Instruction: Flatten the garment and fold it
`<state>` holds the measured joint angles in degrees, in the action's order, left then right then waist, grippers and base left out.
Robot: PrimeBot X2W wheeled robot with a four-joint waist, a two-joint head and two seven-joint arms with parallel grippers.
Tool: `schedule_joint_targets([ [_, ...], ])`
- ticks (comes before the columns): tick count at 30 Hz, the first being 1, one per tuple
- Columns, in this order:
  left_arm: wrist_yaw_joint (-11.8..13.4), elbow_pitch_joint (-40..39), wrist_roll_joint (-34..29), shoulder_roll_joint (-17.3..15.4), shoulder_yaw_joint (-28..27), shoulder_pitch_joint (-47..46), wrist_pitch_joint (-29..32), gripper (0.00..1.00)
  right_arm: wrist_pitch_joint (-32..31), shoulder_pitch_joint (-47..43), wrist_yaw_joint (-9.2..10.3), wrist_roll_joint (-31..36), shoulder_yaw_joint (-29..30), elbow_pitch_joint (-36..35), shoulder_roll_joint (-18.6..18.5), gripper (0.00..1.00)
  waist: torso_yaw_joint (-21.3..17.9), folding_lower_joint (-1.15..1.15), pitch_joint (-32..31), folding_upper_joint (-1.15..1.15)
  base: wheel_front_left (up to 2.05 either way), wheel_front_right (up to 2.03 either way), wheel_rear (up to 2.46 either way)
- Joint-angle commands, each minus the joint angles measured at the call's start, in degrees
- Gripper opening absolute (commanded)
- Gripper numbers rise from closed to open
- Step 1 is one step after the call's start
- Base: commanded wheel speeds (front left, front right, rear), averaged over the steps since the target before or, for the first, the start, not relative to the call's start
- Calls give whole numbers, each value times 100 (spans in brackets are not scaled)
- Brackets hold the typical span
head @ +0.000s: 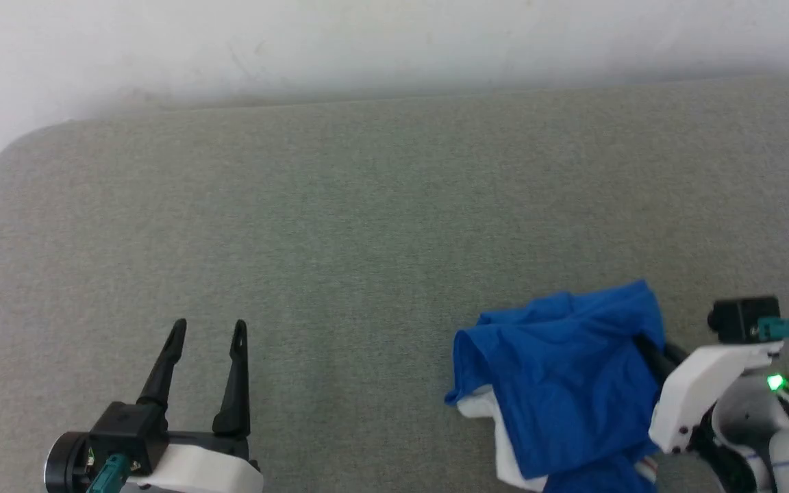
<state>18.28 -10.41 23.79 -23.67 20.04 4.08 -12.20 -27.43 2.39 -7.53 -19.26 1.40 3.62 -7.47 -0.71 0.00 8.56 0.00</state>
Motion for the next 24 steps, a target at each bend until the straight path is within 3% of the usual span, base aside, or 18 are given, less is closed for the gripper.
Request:
schedule_joint_targets([
  [1,19,-7,-48,-15,-15,-117,-45,100,54,234,4,66,0,-17,-74,0,-196,0,64,0,0,0,0],
  [11,-6,-114,-135,-223,-79,-390,78,100,24,1492,4,330,-19,639,-662,0,-843,0,481,0,0,0,0],
  [24,-15,-594,-424,-573,-140,-991,401,100,132,2716,4,974,321,1368,-1696,0,-1140,0,1510,0,0,0,0],
])
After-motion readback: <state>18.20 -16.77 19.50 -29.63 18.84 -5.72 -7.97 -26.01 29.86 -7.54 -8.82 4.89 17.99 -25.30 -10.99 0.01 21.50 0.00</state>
